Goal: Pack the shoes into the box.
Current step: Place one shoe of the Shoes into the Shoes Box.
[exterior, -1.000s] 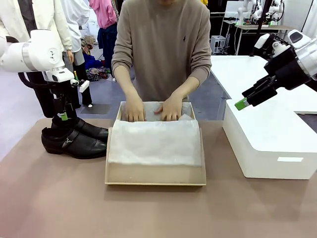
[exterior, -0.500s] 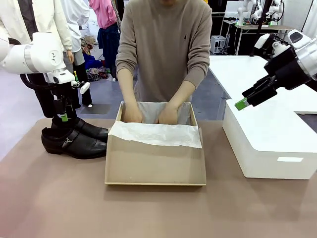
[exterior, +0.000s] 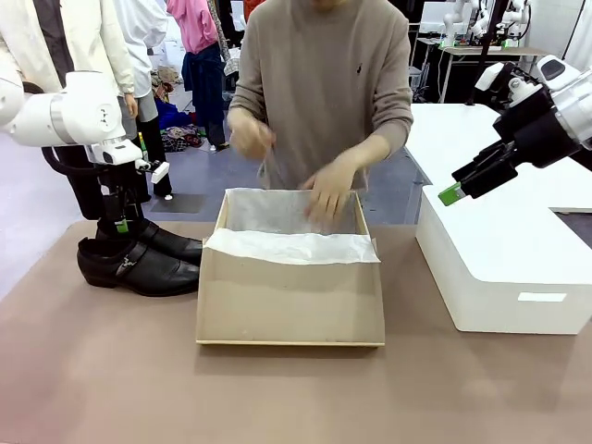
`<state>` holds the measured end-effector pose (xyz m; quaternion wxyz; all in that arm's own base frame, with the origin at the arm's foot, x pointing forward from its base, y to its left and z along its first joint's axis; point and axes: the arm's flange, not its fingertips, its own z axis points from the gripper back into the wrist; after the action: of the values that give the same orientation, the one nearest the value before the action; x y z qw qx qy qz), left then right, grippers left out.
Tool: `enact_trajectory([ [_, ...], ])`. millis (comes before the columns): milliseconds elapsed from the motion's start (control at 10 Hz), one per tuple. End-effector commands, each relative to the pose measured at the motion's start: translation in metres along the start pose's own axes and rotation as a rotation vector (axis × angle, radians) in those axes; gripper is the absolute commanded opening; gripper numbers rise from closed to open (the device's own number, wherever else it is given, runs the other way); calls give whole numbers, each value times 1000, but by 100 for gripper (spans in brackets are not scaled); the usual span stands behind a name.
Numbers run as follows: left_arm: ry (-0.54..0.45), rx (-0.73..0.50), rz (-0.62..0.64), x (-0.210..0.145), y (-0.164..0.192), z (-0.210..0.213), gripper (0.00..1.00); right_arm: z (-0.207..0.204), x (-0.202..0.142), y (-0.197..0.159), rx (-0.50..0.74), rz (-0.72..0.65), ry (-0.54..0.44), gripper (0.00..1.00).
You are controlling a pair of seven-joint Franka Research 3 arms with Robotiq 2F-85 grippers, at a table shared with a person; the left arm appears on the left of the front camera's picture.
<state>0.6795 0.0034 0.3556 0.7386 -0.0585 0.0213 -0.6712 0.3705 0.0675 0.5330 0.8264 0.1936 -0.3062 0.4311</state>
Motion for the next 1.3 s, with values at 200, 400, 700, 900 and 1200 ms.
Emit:
enact_trajectory([
  [200, 14, 20, -12, 1, 3, -9, 100, -1, 1, -3, 14, 8, -25, 100],
  [400, 14, 24, -21, 2, 2, -11, 100, -1, 1, -3, 14, 8, -25, 100],
  [700, 8, 1, -28, 2, 2, -13, 66, -1, 1, -3, 14, 8, -25, 100],
  [900, 6, -2, -33, 2, 1, -13, 36, -1, 1, -3, 14, 8, -25, 100],
  [1200, 11, 0, -35, 2, -2, -12, 0, -1, 1, -3, 14, 8, -25, 100],
])
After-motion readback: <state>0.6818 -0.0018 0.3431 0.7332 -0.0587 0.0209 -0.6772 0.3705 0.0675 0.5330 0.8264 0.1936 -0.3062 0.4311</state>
